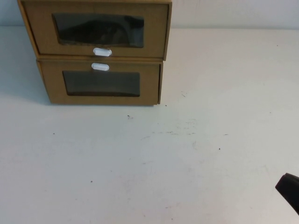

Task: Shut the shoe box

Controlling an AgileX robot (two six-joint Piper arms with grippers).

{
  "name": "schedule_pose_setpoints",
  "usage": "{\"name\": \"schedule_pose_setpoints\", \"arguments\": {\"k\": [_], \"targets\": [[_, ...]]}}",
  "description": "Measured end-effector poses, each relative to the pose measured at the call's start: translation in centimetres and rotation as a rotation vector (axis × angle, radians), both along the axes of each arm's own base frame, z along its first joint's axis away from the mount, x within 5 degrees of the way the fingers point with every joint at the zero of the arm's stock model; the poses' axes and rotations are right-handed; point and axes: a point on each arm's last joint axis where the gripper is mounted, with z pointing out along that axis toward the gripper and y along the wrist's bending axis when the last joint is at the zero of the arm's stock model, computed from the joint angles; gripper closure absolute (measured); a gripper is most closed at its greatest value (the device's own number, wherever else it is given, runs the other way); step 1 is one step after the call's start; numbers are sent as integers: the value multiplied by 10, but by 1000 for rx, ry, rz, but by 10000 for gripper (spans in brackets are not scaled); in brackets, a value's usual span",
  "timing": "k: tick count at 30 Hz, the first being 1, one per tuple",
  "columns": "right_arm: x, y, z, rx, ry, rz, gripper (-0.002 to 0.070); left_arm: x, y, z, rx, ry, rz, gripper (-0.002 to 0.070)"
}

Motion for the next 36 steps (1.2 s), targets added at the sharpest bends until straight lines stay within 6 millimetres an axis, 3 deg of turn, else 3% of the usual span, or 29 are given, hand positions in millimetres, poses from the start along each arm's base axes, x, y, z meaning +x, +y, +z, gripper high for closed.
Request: {"name": "schedule_pose_setpoints", "arguments": {"k": [4, 9, 16, 20, 27, 36], "targets": [[0, 0, 1, 3, -13, -1, 687, 0, 0, 0, 0, 0, 1, 680], [-1, -5, 5, -62, -151, -31, 687, 0, 0, 0, 0, 0, 1, 680], [4, -38, 6, -128, -199, -439, 687, 0, 0, 0, 0, 0, 1, 680], [-3, -51, -8, -173, -135, -606, 687, 0, 0, 0, 0, 0, 1, 680], [-9, -56, -62, -243, -55, -665, 687, 0, 0, 0, 0, 0, 1, 680], [-12, -56, -82, -401, 104, -616, 687, 0, 0, 0, 0, 0, 1, 680]]}}
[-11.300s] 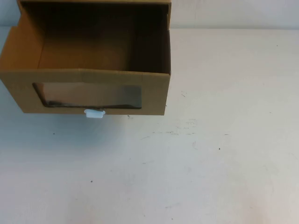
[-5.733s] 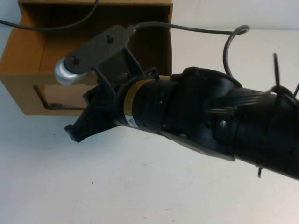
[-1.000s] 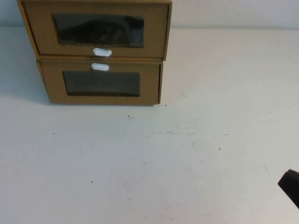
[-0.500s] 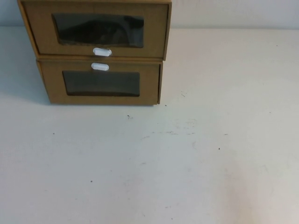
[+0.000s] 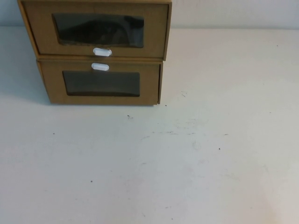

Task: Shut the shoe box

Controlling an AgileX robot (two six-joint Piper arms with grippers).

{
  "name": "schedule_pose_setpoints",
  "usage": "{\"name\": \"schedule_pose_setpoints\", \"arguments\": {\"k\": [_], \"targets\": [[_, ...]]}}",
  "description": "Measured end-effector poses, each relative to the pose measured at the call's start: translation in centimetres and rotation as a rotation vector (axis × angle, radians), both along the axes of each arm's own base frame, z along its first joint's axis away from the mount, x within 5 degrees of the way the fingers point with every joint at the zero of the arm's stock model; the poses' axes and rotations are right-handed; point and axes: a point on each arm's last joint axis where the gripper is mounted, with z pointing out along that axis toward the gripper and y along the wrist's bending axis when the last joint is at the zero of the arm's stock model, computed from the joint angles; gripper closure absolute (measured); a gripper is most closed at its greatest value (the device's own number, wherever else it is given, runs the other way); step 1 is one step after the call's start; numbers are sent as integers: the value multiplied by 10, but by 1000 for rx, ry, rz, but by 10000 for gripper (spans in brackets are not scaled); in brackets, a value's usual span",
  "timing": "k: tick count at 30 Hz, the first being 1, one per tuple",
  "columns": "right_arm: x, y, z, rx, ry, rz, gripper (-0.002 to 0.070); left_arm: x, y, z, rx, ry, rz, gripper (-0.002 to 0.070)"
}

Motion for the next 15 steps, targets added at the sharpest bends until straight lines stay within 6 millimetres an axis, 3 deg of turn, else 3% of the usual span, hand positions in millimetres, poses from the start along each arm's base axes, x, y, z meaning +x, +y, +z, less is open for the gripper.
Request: {"name": "schedule_pose_setpoints", "arguments": {"k": [15], "targets": [[0, 0, 0, 0, 4, 2, 687, 0, 0, 0, 0, 0, 0, 680]]}}
